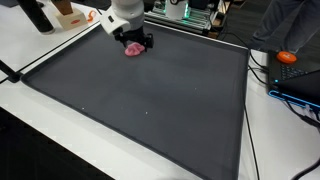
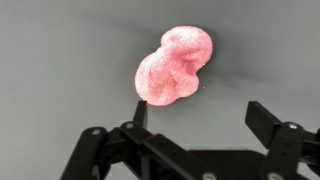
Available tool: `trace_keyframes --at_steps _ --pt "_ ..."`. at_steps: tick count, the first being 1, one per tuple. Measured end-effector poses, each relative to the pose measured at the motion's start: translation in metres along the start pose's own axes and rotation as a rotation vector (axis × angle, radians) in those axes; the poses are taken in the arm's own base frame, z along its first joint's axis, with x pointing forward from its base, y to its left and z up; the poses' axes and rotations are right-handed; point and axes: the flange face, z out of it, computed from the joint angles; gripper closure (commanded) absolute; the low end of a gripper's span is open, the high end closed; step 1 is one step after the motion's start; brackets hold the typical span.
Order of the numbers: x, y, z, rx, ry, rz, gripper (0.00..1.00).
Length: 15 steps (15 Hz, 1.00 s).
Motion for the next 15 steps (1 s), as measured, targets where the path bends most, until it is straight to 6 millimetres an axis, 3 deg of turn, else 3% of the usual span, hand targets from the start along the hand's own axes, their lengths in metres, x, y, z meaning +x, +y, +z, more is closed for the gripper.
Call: trace_keyframes --at_steps 9,15 --pt "0.002 0.055 0.002 0.161 -0.009 0.423 0.00" --pt "-0.018 0.078 -0.028 0.199 0.000 0.571 0.00"
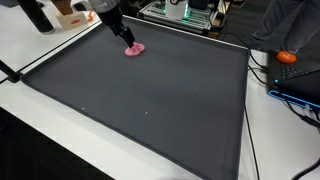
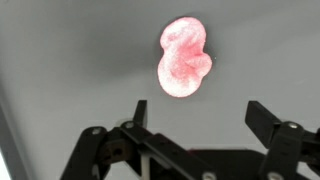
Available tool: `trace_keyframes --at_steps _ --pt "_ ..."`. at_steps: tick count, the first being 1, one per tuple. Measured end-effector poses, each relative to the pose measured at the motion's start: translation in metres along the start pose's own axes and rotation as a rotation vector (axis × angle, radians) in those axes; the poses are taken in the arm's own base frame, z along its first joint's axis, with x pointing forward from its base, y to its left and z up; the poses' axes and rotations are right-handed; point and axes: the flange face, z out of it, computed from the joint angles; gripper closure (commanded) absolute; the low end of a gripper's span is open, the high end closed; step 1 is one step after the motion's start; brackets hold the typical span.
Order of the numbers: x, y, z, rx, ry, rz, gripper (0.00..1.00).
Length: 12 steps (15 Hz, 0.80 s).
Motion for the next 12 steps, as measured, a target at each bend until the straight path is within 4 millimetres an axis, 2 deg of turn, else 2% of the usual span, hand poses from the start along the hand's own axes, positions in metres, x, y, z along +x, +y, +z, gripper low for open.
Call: trace_keyframes --at_steps 6,9,12 --pt "-0.028 0.017 -0.041 0.025 0.025 0.041 0.00" --pt "-0.039 0.021 -0.049 0.033 0.032 0.047 0.00" --pt "-0.042 0.022 -0.049 0.034 0.030 0.050 0.00"
